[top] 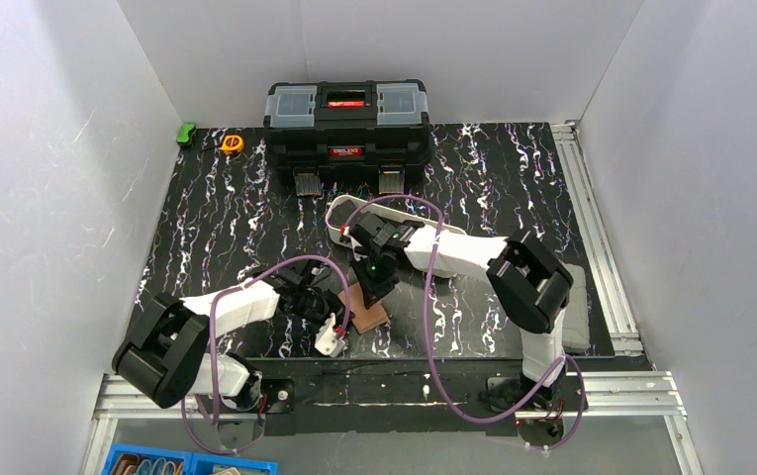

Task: Put the credit cards into the card holder
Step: Close the card holder at the center of the board.

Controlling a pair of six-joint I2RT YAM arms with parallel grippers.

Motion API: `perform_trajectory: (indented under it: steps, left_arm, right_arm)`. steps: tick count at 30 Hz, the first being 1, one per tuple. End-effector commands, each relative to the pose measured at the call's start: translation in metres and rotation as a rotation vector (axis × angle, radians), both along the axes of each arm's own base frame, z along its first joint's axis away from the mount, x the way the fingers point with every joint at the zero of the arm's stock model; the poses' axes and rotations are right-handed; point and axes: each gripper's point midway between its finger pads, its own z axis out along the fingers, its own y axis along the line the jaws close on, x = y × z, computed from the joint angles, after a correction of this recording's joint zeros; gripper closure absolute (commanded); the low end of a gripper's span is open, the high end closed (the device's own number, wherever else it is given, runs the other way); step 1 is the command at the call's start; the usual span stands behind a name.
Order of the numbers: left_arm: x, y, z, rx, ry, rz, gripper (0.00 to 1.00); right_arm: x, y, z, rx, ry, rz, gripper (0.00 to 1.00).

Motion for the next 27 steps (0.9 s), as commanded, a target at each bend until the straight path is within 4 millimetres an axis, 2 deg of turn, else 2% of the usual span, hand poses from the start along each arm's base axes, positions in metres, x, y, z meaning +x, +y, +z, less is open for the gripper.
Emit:
perform_trajectory:
  steps: [1, 9, 27]
  left_arm:
    - [-0.031, 0.008, -0.009, 0.015, 0.122, -0.017, 0.92]
    - [-0.032, 0.009, -0.010, 0.013, 0.121, -0.018, 0.93]
    - [-0.033, 0.008, -0.010, 0.009, 0.125, -0.018, 0.95]
  right_arm:
    - [0.003, 0.015, 0.010, 0.048, -0.011, 0.037, 0.99]
    - [0.013, 0.013, 0.008, 0.031, -0.042, 0.021, 0.99]
    - [0.012, 0.018, 0.002, 0.036, -0.004, 0.023, 0.99]
